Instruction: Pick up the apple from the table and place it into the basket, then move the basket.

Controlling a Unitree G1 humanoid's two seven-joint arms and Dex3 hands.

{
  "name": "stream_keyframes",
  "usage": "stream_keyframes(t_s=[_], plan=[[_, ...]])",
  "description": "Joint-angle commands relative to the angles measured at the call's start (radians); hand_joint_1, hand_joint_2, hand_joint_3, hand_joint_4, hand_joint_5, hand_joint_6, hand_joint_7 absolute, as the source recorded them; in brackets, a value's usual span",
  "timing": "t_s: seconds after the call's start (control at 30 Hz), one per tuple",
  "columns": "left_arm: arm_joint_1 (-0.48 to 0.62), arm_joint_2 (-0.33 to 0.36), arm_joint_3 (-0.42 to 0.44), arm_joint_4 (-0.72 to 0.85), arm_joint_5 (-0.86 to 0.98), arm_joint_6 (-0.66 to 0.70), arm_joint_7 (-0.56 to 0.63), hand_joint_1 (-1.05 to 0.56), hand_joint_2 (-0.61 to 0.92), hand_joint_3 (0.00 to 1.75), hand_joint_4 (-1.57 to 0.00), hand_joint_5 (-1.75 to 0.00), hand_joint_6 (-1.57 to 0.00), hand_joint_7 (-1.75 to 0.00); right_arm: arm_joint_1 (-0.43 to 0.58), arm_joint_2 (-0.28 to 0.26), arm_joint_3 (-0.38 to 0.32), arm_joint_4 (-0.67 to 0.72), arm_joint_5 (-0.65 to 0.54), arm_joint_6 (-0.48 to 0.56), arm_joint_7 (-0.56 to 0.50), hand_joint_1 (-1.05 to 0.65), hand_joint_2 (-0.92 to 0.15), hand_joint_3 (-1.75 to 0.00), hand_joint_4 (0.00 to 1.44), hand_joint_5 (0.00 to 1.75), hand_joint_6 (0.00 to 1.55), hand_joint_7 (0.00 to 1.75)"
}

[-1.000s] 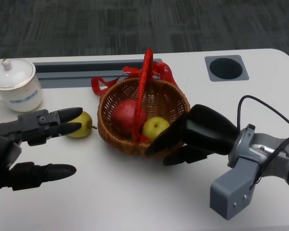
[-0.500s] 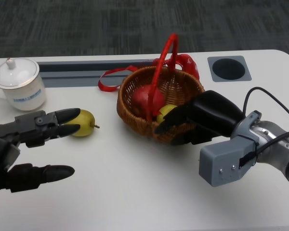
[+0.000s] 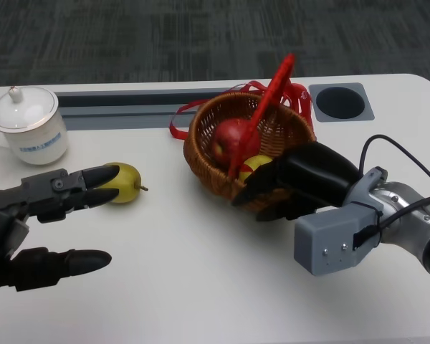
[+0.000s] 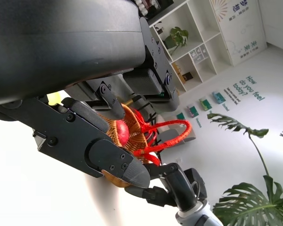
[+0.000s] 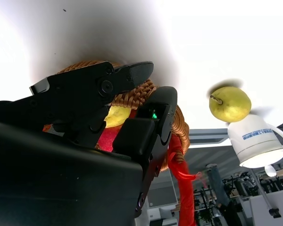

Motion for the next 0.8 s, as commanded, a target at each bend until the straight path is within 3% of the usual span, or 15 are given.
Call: stream_keyframes(t_s=[0.03,0.13,0.37,0.8], plan=[[0.02,0.005,0.018,-0.018,0.011,-0.016,0.02,-0.46,0.72,0.0,-0.84,-0.02,-0.74,-0.01,-0.005,-0.024,-0.022,0.046,0.006,0.108,0.025,-0.25,-0.89,0.0,1.24,0.02,1.05,0.01],[0.026,0.003,0.022,-0.02,0.022,-0.034,0.026,-0.47,0.72,0.0,-0.85,-0.02,-0.74,-0.01,-0.023,-0.029,-0.039,0.062,0.014,0.18,0.047,-0.22,-0.88,0.0,1.26,0.03,1.04,0.0],[0.041,0.003,0.028,-0.025,0.032,-0.065,0.032,-0.47,0.73,0.0,-0.86,-0.02,-0.75,-0.01,-0.065,-0.049,-0.065,0.085,0.017,0.318,0.074,-0.2,-0.89,-0.01,1.1,0.01,1.02,0.0],[0.097,0.0,0.028,-0.085,0.018,-0.074,0.032,-0.47,0.73,0.0,-0.87,-0.02,-0.75,0.0,-0.108,-0.066,-0.129,0.102,0.028,0.485,0.096,-0.23,-0.87,0.0,1.14,0.01,1.03,0.01]])
